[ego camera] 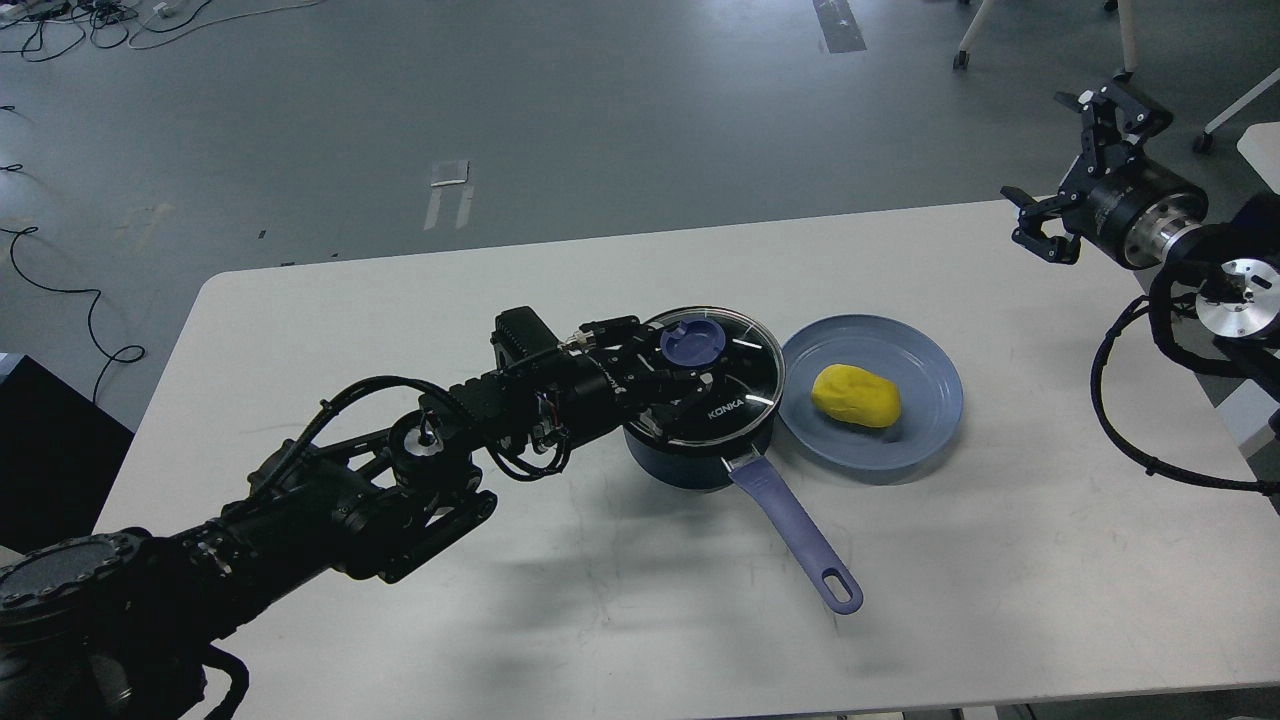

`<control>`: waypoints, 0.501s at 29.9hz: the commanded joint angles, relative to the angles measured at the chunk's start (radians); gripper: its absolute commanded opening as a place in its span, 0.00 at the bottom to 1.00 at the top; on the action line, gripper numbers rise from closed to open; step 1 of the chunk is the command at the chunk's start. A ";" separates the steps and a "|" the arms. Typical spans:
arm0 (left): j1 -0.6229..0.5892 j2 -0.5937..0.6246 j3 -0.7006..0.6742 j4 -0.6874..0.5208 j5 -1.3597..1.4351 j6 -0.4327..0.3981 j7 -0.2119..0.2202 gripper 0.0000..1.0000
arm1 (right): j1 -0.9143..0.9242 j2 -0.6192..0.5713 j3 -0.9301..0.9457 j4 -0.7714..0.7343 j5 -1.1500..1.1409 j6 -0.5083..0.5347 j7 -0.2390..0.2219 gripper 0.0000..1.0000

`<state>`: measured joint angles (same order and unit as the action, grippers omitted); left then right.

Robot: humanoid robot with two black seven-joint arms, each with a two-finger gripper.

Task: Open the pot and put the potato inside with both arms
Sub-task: 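Lift the glass lid off the pot and lower it beside the pot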

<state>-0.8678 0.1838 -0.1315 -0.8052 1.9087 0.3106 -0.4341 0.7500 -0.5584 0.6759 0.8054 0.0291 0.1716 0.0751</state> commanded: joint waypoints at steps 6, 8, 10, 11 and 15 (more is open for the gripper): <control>-0.071 0.023 -0.002 -0.016 -0.053 0.004 -0.025 0.41 | 0.000 0.000 -0.001 0.000 0.000 0.000 0.000 1.00; -0.094 0.051 -0.005 -0.017 -0.054 0.005 -0.029 0.41 | 0.000 0.000 0.001 0.000 0.000 0.002 0.000 1.00; -0.108 0.077 -0.005 -0.017 -0.066 0.016 -0.032 0.41 | 0.002 0.000 -0.001 0.001 0.000 0.002 0.000 1.00; -0.109 0.085 -0.005 -0.017 -0.075 0.022 -0.032 0.41 | 0.002 0.000 0.001 0.002 -0.002 0.002 0.000 1.00; -0.100 0.140 0.000 -0.017 -0.119 0.076 -0.034 0.41 | 0.003 0.005 -0.001 0.002 -0.002 0.002 0.000 1.00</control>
<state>-0.9744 0.2846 -0.1359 -0.8226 1.8138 0.3492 -0.4668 0.7517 -0.5579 0.6760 0.8065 0.0284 0.1734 0.0751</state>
